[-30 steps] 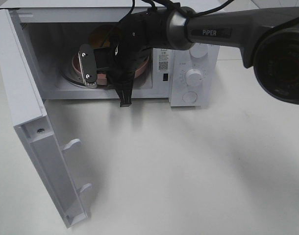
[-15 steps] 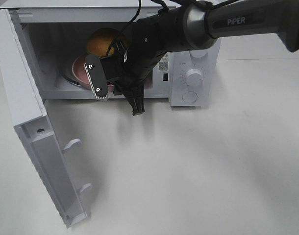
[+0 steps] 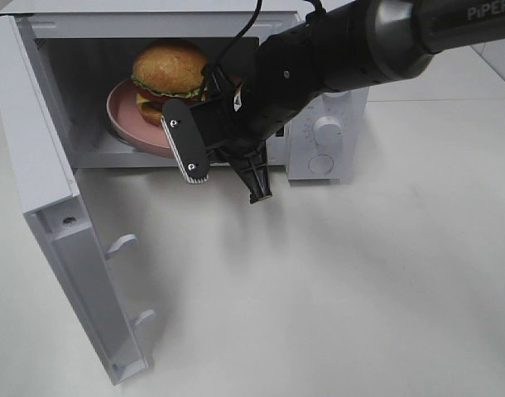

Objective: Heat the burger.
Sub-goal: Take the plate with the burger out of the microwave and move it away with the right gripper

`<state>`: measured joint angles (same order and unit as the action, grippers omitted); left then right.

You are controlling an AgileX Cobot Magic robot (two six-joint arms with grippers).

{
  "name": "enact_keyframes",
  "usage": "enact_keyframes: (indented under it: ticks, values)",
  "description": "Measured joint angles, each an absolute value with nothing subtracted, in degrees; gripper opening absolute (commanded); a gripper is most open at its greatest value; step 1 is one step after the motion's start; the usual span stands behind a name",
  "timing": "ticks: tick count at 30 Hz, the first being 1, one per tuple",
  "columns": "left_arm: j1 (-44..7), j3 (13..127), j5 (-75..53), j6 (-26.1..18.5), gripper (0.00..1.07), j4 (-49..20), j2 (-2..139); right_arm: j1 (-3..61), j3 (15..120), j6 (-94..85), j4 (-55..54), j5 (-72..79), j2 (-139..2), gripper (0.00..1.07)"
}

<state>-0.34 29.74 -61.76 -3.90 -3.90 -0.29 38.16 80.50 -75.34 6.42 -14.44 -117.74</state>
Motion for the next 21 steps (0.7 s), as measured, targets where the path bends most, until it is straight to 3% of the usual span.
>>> enact_keyframes:
  ticks: [21]
  values:
    - [-0.34, 29.74, -61.76, -3.9, 0.98, -3.9, -0.29, 38.56, 52.25, -76.32, 8.59, -8.31, -97.92, 0.0]
